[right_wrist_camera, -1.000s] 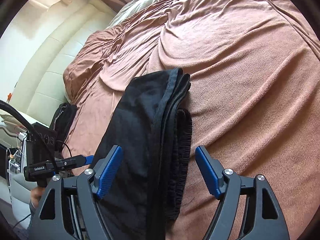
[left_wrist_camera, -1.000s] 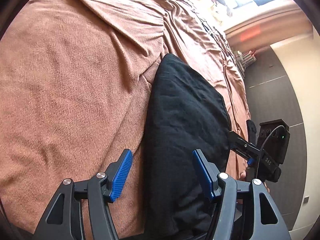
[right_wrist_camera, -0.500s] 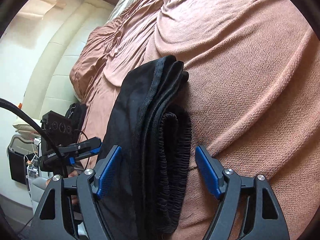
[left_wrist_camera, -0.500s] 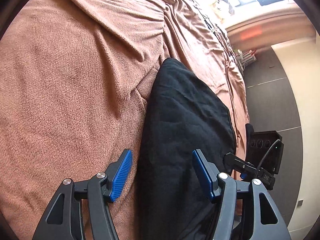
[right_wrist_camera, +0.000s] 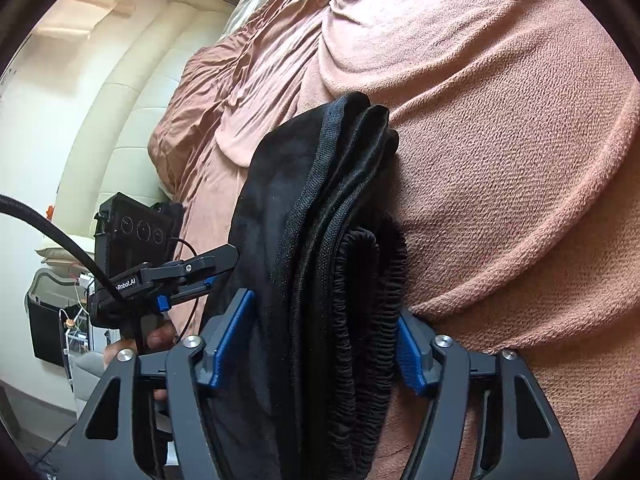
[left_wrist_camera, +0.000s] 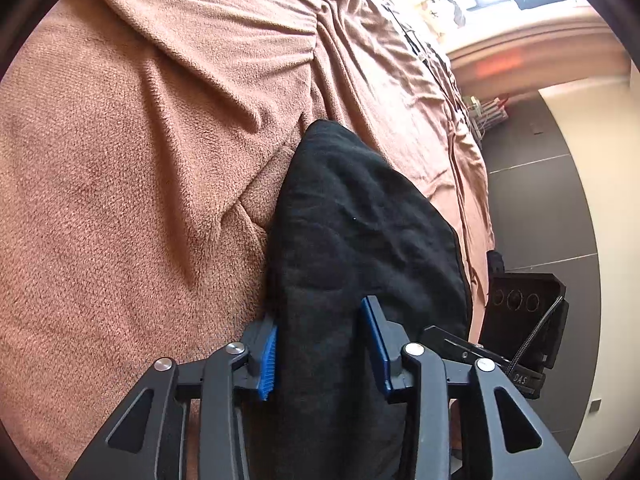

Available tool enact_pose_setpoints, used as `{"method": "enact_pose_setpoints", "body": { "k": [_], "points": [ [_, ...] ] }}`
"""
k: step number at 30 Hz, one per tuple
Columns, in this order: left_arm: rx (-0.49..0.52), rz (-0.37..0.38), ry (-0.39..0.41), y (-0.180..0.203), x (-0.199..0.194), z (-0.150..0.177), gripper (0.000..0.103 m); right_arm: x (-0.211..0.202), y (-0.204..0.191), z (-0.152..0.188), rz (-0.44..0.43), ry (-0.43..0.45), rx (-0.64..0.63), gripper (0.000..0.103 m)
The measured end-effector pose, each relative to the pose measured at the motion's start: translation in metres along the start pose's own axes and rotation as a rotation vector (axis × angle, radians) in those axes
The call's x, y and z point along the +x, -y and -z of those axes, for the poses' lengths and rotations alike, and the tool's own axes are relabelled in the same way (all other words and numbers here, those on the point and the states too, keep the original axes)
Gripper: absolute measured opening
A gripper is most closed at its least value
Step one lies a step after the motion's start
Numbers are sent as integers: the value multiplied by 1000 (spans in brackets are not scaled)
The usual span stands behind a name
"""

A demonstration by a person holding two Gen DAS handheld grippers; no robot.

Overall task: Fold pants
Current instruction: 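Grasp the folded shorts with both grippers and lift them off the bed, then carry the folded shorts with both grippers toward the bed's headboard corner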

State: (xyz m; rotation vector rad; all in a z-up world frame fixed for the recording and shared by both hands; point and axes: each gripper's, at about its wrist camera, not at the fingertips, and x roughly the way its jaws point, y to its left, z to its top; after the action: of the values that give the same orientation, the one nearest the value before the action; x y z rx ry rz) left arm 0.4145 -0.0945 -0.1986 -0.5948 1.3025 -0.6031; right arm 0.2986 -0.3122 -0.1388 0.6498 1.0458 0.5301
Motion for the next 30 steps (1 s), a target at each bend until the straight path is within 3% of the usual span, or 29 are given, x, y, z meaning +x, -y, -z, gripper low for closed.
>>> {"method": "enact_pose_setpoints", "body": {
  "k": [1,6,30],
  "points": [
    [9,-4,3,2,-1,1,29,0,-1,1,-2,1,-1,41],
    [56,3,34,14,-12,5,13,-7,-10,8,-20,28,-28,26],
    [187,76,247,65,-106,44,11,-68,-88,65,10,228,-267,22]
  ]
}}
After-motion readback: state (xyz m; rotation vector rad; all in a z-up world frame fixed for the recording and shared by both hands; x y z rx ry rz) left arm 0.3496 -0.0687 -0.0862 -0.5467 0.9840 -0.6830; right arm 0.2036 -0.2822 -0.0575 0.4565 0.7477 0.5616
